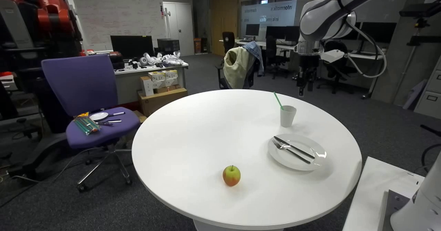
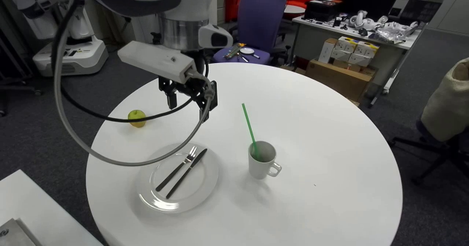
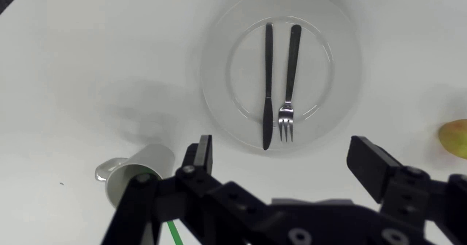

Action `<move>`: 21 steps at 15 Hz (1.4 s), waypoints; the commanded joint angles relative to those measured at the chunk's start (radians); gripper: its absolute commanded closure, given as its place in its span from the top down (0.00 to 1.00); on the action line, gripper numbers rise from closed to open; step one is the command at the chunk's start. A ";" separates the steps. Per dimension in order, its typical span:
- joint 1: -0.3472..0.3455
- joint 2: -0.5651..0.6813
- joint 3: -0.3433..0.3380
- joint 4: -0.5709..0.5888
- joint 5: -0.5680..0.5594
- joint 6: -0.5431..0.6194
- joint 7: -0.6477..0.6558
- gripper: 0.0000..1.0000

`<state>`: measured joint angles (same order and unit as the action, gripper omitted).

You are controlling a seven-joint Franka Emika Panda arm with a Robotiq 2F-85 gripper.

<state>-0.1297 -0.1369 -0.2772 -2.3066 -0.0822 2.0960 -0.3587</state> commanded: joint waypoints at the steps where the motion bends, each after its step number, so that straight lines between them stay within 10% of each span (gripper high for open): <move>1: -0.038 0.121 0.012 0.041 0.002 0.061 0.057 1.00; 10: -0.058 0.390 0.046 0.150 -0.022 0.073 0.055 1.00; 21: -0.068 0.417 0.059 0.156 -0.020 0.090 0.059 1.00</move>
<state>-0.1710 0.2823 -0.2455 -2.1524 -0.0926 2.1887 -0.3066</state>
